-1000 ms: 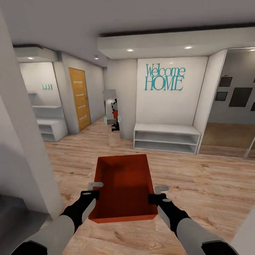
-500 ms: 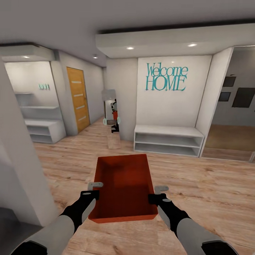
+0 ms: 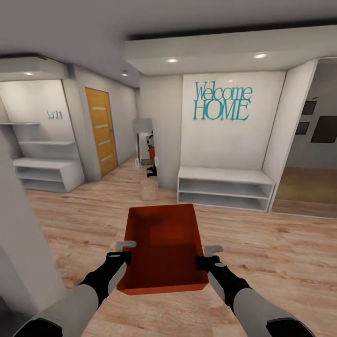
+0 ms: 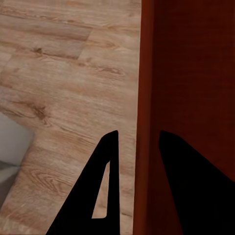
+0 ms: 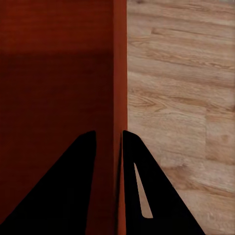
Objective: Move the two storage containers from the living room to the garage. In the garage, place one container on the floor and stack the other container on top of it (either order is fine).
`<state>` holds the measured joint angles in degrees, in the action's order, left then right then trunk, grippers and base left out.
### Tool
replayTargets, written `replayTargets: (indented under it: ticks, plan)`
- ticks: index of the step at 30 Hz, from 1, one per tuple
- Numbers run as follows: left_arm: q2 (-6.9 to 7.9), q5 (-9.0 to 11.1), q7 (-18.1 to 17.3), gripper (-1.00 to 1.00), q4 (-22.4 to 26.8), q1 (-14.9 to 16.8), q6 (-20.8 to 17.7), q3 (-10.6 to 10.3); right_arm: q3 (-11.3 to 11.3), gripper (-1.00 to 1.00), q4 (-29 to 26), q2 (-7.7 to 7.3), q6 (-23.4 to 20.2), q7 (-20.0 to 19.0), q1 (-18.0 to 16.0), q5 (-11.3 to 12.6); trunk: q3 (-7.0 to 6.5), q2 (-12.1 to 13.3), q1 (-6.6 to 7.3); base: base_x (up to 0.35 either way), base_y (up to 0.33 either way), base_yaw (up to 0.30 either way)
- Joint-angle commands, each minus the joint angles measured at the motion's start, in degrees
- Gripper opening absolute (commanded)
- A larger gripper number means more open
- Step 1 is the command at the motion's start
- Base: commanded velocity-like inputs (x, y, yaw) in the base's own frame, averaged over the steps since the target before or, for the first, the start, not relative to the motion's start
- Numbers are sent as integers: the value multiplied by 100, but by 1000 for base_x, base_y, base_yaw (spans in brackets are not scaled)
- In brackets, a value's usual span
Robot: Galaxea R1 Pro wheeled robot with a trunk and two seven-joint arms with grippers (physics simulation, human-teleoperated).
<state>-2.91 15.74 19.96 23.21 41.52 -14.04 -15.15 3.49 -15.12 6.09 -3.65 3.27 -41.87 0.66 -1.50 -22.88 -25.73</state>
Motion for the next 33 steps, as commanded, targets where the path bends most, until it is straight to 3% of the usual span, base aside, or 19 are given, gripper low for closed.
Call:
replayTargets:
  ticks: [1, 21, 33]
  plan:
    - [10, -1, 70, -100, 25, 5, 412, -90, 149, -100, 8, -7, -39, 50, 3, 109, 3, -4, -5, 322, 0, 52]
    - [10, -1, 69, -100, 25, 5, 414, -76, 142, -100, 7, -12, -30, 47, 3, 109, 3, -4, -5, 322, 0, 251]
    - [10, -1, 70, -100, 25, 5, 411, -76, 135, -100, 5, -12, -39, 51, 2, 109, 3, -4, -5, 322, 0, 26]
